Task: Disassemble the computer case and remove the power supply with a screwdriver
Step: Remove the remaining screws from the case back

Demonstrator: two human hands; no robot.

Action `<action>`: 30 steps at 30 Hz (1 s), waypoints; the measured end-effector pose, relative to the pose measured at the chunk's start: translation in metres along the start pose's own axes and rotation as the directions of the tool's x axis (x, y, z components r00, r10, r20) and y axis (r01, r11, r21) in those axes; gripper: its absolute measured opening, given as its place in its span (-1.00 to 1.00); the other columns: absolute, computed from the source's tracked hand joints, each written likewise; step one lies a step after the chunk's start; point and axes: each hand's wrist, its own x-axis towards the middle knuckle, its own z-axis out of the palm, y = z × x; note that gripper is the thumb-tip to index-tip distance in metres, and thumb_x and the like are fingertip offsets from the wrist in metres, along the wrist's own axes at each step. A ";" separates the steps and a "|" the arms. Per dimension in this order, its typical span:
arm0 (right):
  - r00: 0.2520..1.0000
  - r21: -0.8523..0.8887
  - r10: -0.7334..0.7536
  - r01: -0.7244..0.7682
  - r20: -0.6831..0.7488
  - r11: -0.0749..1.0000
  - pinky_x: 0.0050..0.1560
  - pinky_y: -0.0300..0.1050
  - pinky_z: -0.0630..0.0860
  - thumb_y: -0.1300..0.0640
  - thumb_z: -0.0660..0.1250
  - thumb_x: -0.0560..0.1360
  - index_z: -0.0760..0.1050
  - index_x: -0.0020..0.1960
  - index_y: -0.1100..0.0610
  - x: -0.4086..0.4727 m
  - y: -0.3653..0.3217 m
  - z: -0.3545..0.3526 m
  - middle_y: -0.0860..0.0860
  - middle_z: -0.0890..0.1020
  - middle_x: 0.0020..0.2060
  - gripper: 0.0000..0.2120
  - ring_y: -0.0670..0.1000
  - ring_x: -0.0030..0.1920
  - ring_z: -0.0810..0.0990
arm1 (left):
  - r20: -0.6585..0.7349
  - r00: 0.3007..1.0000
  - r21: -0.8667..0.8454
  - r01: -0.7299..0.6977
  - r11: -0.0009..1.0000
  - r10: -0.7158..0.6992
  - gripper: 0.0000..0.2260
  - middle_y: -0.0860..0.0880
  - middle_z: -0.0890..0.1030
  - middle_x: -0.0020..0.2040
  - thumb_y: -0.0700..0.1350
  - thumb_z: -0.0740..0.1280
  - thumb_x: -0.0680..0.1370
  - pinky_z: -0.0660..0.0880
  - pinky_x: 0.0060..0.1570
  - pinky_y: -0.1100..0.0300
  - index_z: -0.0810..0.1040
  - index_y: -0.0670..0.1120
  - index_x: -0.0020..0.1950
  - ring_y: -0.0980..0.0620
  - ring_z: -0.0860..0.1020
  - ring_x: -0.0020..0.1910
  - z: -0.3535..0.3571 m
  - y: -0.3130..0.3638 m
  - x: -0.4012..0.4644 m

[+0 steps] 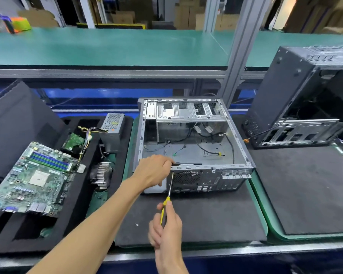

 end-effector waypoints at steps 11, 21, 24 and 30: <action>0.998 -0.415 -0.064 0.055 -0.008 0.908 -0.51 -0.20 0.20 -0.10 0.13 0.69 0.57 -0.01 0.18 0.003 -0.018 -0.018 -0.02 0.31 -0.56 -0.60 -0.02 -0.57 0.24 | 0.020 0.996 -0.016 0.090 0.996 -0.089 -0.46 0.15 0.61 -0.49 0.00 -0.08 0.46 0.44 -0.15 0.22 0.60 0.22 0.22 0.33 0.51 -0.34 0.002 0.001 0.004; 0.828 0.343 0.372 -0.524 0.420 0.780 -0.56 -0.21 0.08 0.17 0.17 0.64 0.50 -0.07 0.27 -0.004 -0.048 -0.045 -0.01 0.21 -0.37 -0.78 -0.07 -0.50 0.16 | -0.071 0.979 0.035 0.194 0.980 -0.191 -0.52 0.14 0.65 -0.41 -0.01 -0.04 0.49 0.53 0.00 0.12 0.68 0.19 0.06 0.09 0.59 -0.11 0.009 0.015 0.003; 0.760 0.425 0.378 -0.623 0.529 0.657 -0.59 -0.20 0.11 0.22 0.23 0.67 0.52 -0.01 0.31 -0.001 -0.060 -0.058 0.00 0.26 -0.43 -0.83 -0.08 -0.51 0.13 | -0.077 0.983 -0.001 0.167 0.986 -0.167 -0.49 0.12 0.62 -0.48 0.00 -0.06 0.50 0.51 -0.05 0.22 0.64 0.18 0.17 0.22 0.57 -0.21 0.015 0.026 0.004; 0.970 0.150 0.208 -0.226 0.124 0.963 -0.64 -0.27 0.05 0.06 0.21 0.67 0.53 -0.03 0.24 0.015 -0.043 -0.055 -0.04 0.19 -0.45 -0.74 -0.11 -0.55 0.06 | -0.075 0.997 0.059 0.024 0.998 -0.020 -0.54 0.12 0.48 -0.52 -0.06 -0.03 0.59 0.52 -0.04 0.19 0.60 0.18 0.24 0.10 0.63 -0.33 0.027 0.028 0.015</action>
